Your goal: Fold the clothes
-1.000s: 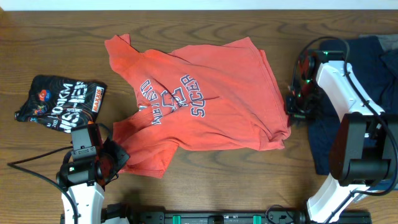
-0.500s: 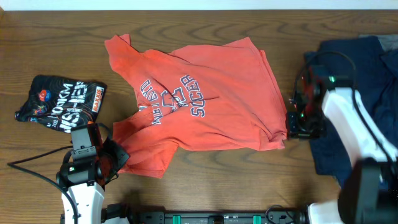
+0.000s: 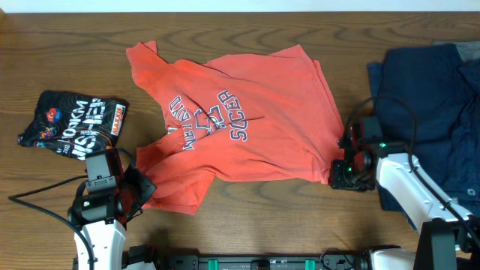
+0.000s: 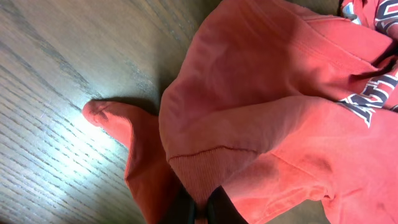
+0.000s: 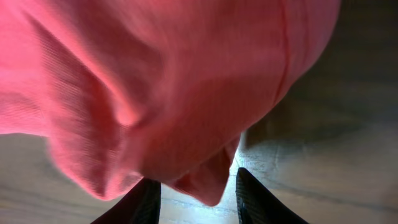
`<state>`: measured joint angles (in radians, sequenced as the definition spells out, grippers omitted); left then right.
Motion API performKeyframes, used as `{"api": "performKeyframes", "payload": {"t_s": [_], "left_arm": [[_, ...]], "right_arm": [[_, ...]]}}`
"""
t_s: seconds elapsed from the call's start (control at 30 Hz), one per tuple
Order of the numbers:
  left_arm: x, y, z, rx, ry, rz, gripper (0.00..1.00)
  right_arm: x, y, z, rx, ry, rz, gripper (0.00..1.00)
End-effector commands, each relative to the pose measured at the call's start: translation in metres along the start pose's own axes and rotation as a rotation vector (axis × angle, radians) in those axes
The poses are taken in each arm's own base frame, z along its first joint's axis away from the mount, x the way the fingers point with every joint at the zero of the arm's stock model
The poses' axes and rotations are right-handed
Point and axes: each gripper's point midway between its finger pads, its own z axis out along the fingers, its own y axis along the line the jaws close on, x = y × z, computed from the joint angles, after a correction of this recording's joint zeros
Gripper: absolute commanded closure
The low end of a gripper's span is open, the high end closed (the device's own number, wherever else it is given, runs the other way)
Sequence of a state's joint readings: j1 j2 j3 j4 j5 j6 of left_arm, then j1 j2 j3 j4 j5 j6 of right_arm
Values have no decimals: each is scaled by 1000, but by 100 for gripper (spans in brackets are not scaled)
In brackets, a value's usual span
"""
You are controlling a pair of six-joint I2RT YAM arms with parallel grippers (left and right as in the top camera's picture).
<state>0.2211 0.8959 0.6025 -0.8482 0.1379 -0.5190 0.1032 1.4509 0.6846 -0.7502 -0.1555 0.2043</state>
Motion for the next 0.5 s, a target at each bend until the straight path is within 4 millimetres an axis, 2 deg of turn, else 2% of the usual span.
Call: {"api": "performKeyframes", "payload": {"t_s": [0.0,0.13,0.33,0.47], "left_arm": [[-6,0,-3,-6,-21,11,94],[-6,0,-4,-6,-22,11,94],[-7,-1,-4,-4,-25,11,94],[-7,-1,-4,-5,-24,11,94]], "right_arm": [[1,-18,4,104,-25,76,62],[-3,-24,2,142,-48,80,62],[-21,-17,1,107,-120,72,64],[-16,-17,1,113,-99,36,64]]}}
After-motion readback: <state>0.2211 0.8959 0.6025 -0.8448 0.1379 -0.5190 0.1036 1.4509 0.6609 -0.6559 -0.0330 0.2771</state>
